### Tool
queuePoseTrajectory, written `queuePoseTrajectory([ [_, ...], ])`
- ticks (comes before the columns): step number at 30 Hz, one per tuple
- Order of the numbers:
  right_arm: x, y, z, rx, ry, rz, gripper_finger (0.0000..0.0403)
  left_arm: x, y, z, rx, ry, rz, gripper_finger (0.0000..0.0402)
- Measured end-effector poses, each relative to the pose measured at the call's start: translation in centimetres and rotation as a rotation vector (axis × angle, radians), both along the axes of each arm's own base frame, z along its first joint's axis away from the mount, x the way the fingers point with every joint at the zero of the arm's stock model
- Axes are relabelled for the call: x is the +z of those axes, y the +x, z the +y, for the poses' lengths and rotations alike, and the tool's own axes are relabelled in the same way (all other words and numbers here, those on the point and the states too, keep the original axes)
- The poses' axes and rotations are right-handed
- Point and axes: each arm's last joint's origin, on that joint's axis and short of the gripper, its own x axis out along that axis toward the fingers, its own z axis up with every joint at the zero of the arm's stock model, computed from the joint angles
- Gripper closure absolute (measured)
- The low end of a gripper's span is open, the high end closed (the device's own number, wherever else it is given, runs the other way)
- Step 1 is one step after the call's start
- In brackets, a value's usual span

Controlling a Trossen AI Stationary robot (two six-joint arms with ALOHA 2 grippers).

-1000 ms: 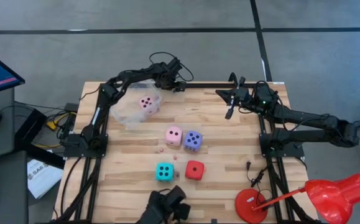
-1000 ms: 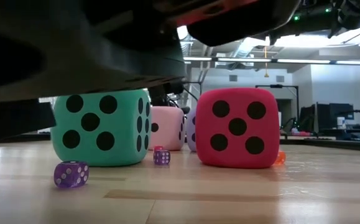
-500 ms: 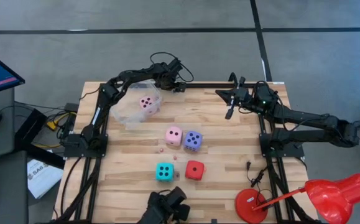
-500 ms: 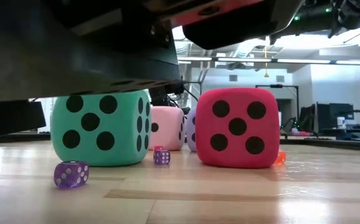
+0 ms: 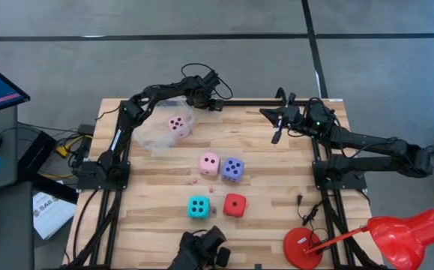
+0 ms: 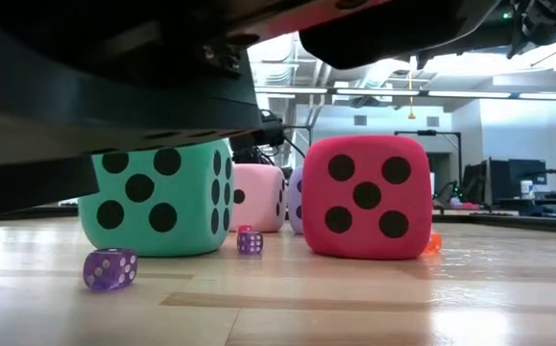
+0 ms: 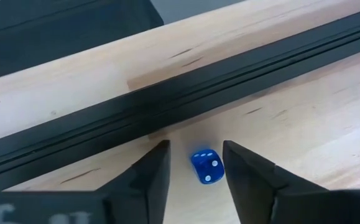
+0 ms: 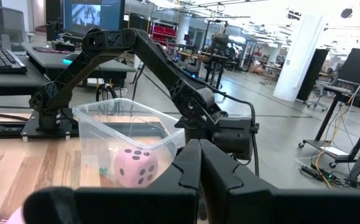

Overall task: Pick & Place Dice
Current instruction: Put the small blue dice into the transparent container

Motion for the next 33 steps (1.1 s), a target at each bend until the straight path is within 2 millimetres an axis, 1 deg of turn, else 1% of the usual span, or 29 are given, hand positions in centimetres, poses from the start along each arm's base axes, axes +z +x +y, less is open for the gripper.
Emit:
queuePoseTrajectory([
  [8,0.0,0.0,0.0,0.0,0.0,0.0,0.0403,0.0,0.0,0.0,-0.002,-0.002,-0.004,0.0307],
  [17,0.0,0.0,0.0,0.0,0.001,0.0,0.0403,0.0,0.1,0.0,-0.008,-0.009,-0.016,0.0342],
  [28,0.0,0.0,0.0,0.0,0.002,0.0,0.0403,0.1,0.1,0.0,-0.026,-0.001,-0.014,0.0351],
  [31,0.0,0.0,0.0,0.002,0.002,0.0,0.0403,1.2,0.0,-0.1,-0.041,0.025,-0.027,0.0351],
  [33,0.0,0.0,0.0,0.003,0.002,0.0,0.0403,2.9,0.0,-0.2,-0.045,0.063,-0.057,0.0352],
])
